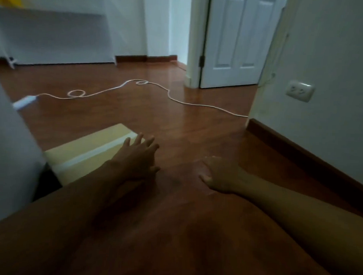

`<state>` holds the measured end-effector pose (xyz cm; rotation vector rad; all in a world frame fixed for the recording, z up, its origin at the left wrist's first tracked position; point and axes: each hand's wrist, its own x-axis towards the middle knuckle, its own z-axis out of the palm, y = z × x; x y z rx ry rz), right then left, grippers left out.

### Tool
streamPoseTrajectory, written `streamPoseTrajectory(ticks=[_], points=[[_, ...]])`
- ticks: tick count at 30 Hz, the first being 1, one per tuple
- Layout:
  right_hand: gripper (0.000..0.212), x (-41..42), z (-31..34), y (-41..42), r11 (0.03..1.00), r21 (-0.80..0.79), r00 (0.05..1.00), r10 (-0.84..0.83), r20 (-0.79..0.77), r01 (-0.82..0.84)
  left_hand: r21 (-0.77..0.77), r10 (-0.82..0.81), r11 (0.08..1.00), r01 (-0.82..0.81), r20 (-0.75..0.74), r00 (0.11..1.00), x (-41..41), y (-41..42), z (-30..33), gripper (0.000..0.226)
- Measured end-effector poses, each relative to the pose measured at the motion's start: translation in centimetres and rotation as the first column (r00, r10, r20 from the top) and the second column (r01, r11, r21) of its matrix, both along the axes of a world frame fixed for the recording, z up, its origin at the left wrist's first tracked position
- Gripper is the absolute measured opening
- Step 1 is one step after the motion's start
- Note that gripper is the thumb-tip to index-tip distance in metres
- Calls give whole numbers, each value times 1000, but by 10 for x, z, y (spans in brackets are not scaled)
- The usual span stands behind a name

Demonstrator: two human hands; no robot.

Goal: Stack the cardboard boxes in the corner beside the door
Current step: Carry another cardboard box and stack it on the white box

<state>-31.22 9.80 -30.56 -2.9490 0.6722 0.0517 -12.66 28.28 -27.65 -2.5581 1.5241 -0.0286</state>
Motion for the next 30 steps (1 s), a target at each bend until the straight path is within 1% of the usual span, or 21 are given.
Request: streamPoseTrajectory(ticks=[2,5,8,10,13,15,17,20,22,25,26,27,28,30], points=[[64,40,-7,34,996,32,997,80,-13,-80,42,98,994,-98,3,995,28,45,-11,83],[54,90,-5,82,981,76,984,179,22,-180,67,249,967,-247,-24,968,59,100,-37,89],[52,131,-10,110,970,124,977,201,71,-208,117,397,916,-383,-135,908,77,132,-68,96],[53,147,-18,120,961,140,969,226,97,-239,143,434,900,-412,-188,881,82,141,-84,100],[54,156,-32,118,961,136,965,224,137,-243,150,422,905,-398,-203,883,88,141,-98,99],[57,157,-43,111,963,131,968,221,115,-235,130,408,912,-389,-185,894,89,141,-102,94],[66,157,-53,102,970,110,975,207,84,-216,92,373,927,-363,-150,916,94,143,-103,85],[75,154,-59,90,979,50,979,192,73,-196,87,335,942,-324,-193,922,98,148,-100,80],[82,152,-60,81,986,36,986,160,48,-162,93,277,960,-263,-203,939,100,153,-100,82],[103,144,-67,68,995,48,994,88,-61,-86,61,127,991,-117,-199,972,106,162,-100,84],[108,139,-72,63,995,78,993,64,-102,-56,23,99,995,-97,-219,971,106,165,-104,87],[111,132,-77,59,991,131,991,44,-130,-27,-31,97,994,-109,-256,962,104,167,-110,93],[114,125,-83,57,981,196,990,29,-136,-1,-88,130,982,-166,-322,938,100,168,-118,104],[117,112,-93,55,959,282,997,0,-79,22,-168,250,915,-368,-480,841,90,167,-136,131]])
